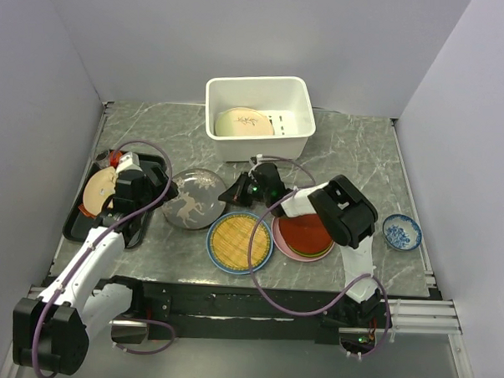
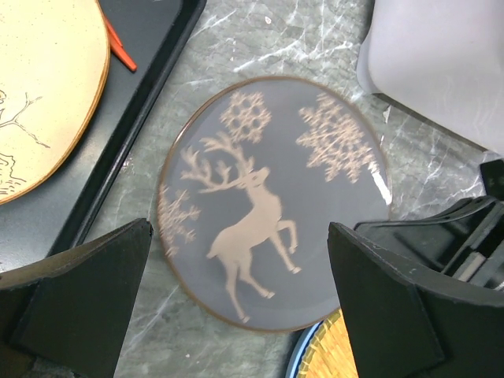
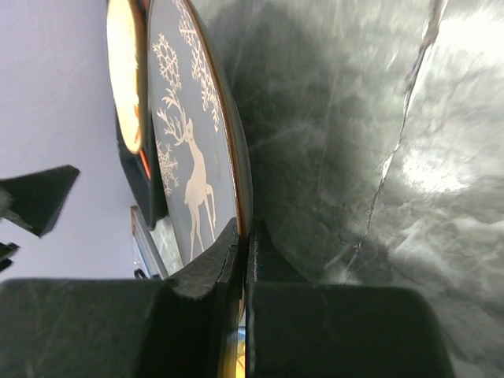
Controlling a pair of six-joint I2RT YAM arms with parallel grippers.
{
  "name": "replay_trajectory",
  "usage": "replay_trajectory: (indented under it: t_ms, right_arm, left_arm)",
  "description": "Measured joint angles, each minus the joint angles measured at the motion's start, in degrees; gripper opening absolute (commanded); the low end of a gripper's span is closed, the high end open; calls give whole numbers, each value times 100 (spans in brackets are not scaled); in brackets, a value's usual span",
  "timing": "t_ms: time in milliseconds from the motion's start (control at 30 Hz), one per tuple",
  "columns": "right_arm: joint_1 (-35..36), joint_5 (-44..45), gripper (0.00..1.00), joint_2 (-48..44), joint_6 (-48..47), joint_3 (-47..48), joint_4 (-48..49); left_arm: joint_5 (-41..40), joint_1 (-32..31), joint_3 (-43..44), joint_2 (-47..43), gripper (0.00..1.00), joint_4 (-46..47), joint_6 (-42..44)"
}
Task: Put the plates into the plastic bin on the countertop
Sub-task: Pick up the plate at the center of the board, then place the plate in the plastic bin.
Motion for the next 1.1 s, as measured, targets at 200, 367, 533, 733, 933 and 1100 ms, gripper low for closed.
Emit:
replay_trajectory:
  t_ms: [200, 367, 533, 733, 933, 1100]
  right_arm:
    - [-170, -2, 0, -210, 2, 37, -4]
    - [-221, -2, 0, -273, 2, 101, -4]
    - [-219, -61, 0, -282, 15, 101, -4]
    - [-221, -138, 0, -282, 48, 101, 2]
    - [-221, -149, 0, -321, 37, 92, -9]
    - [-221, -133, 0, -649, -39, -24, -90]
  left_arm:
    - [48, 0, 4, -11, 99, 0, 0]
    - [83, 0, 4, -11, 99, 0, 0]
    - [85, 0, 4, -11, 99, 0, -4]
    - [90, 0, 4, -42, 99, 0, -17]
    - [98, 0, 4, -59, 99, -2, -22]
    - [151, 0, 4, -61, 99, 4, -37]
